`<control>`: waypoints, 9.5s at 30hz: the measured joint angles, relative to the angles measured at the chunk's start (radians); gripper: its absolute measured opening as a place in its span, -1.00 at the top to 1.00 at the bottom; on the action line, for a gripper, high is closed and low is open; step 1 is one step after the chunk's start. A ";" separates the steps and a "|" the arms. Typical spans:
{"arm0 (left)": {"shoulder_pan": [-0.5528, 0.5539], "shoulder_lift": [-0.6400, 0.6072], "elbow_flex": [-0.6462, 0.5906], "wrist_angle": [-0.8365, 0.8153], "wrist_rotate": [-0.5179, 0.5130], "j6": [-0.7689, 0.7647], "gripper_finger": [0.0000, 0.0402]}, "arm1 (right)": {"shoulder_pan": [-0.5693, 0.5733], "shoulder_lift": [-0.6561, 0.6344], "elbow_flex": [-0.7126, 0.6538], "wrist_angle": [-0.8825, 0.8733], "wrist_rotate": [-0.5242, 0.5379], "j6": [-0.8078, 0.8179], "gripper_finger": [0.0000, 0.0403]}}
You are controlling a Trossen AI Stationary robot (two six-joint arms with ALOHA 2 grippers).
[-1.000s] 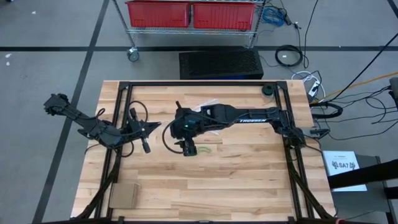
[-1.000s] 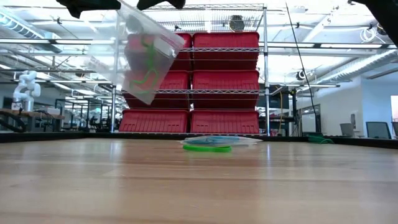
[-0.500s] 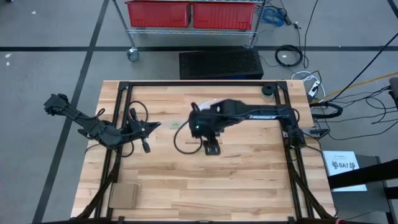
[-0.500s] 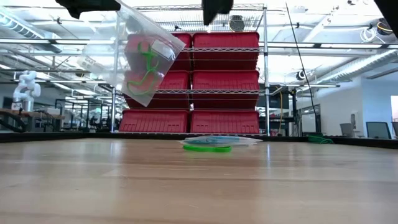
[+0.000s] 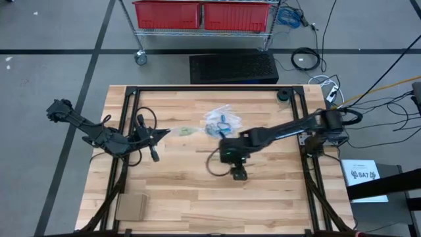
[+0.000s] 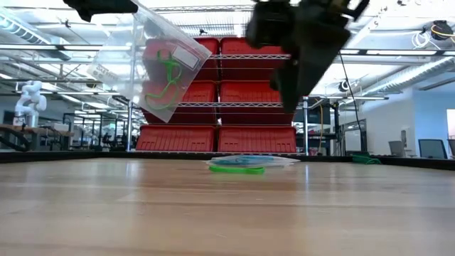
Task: Sort rubber bands
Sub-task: Put the green rubber band into the open transparent zip lock bag
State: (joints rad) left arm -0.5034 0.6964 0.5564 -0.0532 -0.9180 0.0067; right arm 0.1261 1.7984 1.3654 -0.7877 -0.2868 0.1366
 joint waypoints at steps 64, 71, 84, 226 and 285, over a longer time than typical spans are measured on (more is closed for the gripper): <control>0.000 0.000 0.000 -0.007 -0.003 0.026 1.00 | 0.082 0.071 -0.003 0.244 0.623 -0.004 1.00; 0.000 0.000 0.000 -0.011 -0.002 0.026 1.00 | 0.085 0.070 0.302 0.032 0.683 -0.142 1.00; 0.000 0.000 0.000 -0.004 0.016 0.027 1.00 | 0.059 0.068 0.551 -0.006 0.884 -0.333 1.00; 0.066 0.121 0.002 0.228 -0.002 0.008 1.00 | 0.109 0.307 0.754 0.035 1.471 -0.633 1.00; 0.064 0.121 0.003 0.224 0.037 0.027 1.00 | 0.029 0.294 0.754 -0.008 0.828 -0.450 1.00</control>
State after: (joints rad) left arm -0.4389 0.8169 0.5591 0.1711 -0.8807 0.0338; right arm 0.1554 2.0922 2.1197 -0.7958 0.5411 -0.3133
